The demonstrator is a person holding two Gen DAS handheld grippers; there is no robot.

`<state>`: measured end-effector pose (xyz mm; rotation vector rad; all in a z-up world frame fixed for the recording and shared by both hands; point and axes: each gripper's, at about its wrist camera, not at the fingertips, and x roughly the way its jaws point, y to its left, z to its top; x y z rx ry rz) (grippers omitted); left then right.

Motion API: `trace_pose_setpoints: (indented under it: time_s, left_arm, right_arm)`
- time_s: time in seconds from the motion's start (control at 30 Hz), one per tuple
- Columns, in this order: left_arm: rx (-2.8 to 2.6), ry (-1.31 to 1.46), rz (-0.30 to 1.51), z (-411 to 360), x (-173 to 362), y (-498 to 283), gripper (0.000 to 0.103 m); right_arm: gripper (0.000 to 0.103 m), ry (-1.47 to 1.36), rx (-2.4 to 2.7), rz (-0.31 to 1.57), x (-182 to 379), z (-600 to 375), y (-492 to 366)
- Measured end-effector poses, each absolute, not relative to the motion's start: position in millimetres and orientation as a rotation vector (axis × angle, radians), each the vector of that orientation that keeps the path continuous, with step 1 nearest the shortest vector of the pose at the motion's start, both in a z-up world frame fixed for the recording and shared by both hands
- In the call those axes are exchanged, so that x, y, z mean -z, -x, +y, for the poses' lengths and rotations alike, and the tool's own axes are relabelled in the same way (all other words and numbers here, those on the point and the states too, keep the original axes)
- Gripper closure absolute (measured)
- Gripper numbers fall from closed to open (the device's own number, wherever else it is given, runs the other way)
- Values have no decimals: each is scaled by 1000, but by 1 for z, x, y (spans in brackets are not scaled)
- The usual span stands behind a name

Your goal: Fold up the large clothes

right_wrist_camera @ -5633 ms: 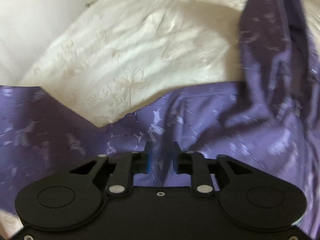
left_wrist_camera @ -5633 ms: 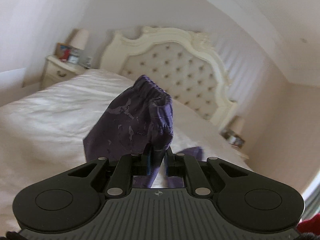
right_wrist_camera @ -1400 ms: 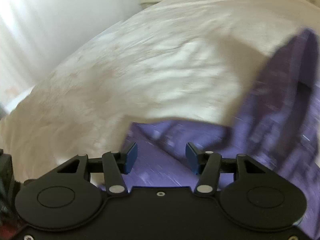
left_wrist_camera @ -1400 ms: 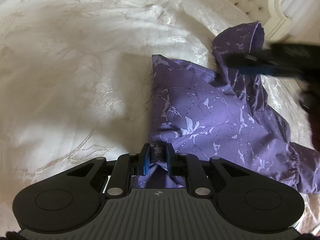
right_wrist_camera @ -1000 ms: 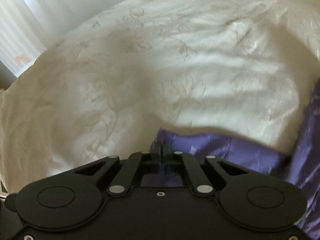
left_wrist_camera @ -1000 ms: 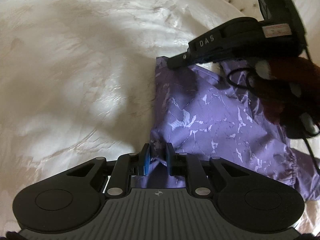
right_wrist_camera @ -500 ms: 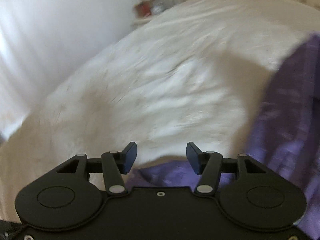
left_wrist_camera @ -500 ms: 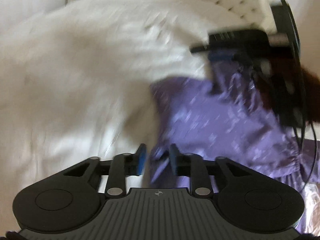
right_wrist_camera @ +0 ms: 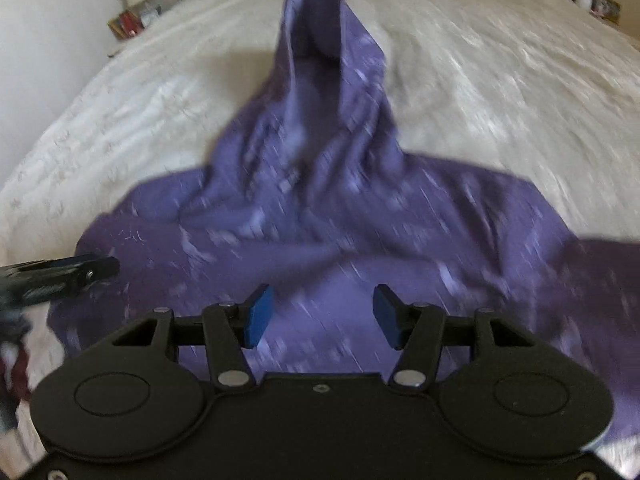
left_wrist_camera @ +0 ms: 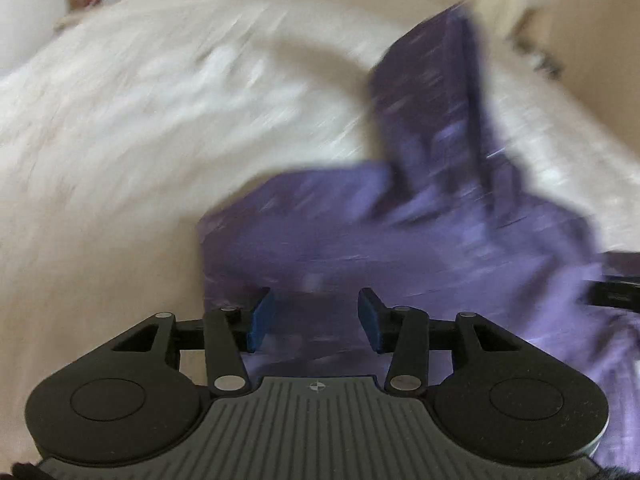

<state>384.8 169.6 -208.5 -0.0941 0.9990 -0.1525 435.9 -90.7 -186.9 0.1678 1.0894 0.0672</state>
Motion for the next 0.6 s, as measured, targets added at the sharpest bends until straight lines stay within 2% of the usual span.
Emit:
trace_pose_setpoints:
  time_s: [0.13, 0.2, 0.27, 0.37, 0.6]
  left_arm:
    - [183, 119, 1011, 182, 222, -387, 58]
    - [192, 84, 1015, 177, 220, -385, 54]
    - [216, 61, 1020, 172, 221, -387, 37]
    - [259, -10, 1043, 160, 221, -390, 19]
    - [299, -47, 1010, 144, 189, -352, 19]
  right_arm:
    - [42, -163, -58, 1102, 188, -92, -425]
    - [42, -155, -43, 1107, 194, -91, -425]
    - [40, -126, -6, 1142, 209, -95, -424]
    - [40, -134, 65, 1202, 237, -108, -421]
    - [32, -107, 93, 1130, 207, -104, -398]
